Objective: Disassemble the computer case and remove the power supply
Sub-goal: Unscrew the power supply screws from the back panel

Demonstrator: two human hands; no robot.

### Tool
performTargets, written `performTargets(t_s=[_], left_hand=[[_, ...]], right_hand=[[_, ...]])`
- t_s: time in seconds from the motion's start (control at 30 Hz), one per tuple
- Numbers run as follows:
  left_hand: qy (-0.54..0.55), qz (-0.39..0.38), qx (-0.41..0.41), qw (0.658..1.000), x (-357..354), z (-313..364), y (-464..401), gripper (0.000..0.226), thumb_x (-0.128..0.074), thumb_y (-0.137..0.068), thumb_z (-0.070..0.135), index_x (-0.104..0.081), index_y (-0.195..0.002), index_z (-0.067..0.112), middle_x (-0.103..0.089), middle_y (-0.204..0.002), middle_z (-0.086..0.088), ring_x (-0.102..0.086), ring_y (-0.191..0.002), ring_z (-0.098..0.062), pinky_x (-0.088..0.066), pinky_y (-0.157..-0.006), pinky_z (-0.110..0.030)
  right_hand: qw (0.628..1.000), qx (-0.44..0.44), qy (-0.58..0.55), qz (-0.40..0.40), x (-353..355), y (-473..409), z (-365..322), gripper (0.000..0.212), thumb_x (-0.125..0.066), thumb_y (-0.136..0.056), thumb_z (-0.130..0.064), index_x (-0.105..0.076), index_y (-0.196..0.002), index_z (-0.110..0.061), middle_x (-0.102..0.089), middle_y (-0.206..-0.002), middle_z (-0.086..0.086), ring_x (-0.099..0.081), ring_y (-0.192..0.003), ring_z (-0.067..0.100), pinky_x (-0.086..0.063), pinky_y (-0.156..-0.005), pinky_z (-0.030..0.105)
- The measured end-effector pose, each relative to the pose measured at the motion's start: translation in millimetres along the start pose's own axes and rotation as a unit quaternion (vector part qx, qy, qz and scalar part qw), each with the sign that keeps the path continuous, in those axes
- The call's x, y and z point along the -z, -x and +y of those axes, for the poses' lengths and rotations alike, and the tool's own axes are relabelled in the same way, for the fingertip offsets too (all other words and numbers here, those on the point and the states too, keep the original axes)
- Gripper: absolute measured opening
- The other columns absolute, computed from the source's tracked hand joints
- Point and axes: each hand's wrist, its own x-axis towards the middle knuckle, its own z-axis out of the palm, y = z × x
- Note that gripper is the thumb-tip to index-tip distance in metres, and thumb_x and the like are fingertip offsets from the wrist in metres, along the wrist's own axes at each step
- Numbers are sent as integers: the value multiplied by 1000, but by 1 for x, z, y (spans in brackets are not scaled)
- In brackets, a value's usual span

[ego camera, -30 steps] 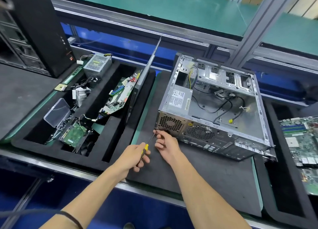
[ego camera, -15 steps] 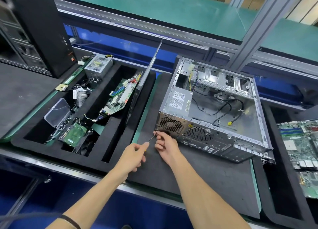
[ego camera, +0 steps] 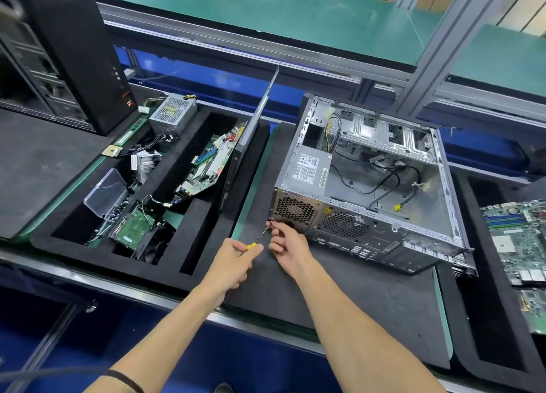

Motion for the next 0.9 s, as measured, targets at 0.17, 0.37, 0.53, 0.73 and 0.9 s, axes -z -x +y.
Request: performTargets(t_s=[0.17,0.37,0.53,0.73,0.9], left_hand=[[2,-11,1,1000,7,2,0,34,-55,-100,39,-59,-96,6,-65,-63,-1,-34,-40,-11,-22,-39,-19],[22,-19,15,999,4,6,2,30,-60,-97,40,-55,-98,11,-58,-68,-2,-30,-39,-10,-19,-38,-18],[54,17,-15,998,-2,1,2,27,-69,-93,29,-54,-98,8,-67,-68,-4,-30,-37,-9,-20,-37,-18],[22,-13,23,999,-2,8,2,35,-50,-103,36,-62,-99,3,-72,-65,-5,-29,-40,-12,-18,-37,-17],[13,9,22,1000,-14,14,12,32,-68,-92,39,-56,-105,12,-63,-71,-2,-32,-38,-9,-21,-36,-18]], right_hand=[[1000,-4,-4,-3,0,-1,0,12,-59,-97,-3,-66,-92,6,-53,-57,-1,-29,-38,3,-22,-34,17],[1000,-1,3,1,-1,-2,1,12,-59,-97,-3,-66,-91,4,-50,-57,-1,-28,-38,3,-21,-33,17],[1000,0,0,0,1,-4,1,10,-61,-96,-3,-66,-92,4,-50,-59,0,-28,-39,4,-22,-33,17],[1000,-11,0,-5,3,-3,2,13,-60,-98,-5,-68,-98,6,-49,-61,0,-27,-40,4,-22,-34,17],[1000,-19,-4,-2,-1,-1,-1,12,-59,-98,-3,-67,-96,6,-49,-57,-1,-27,-38,4,-20,-34,17]])
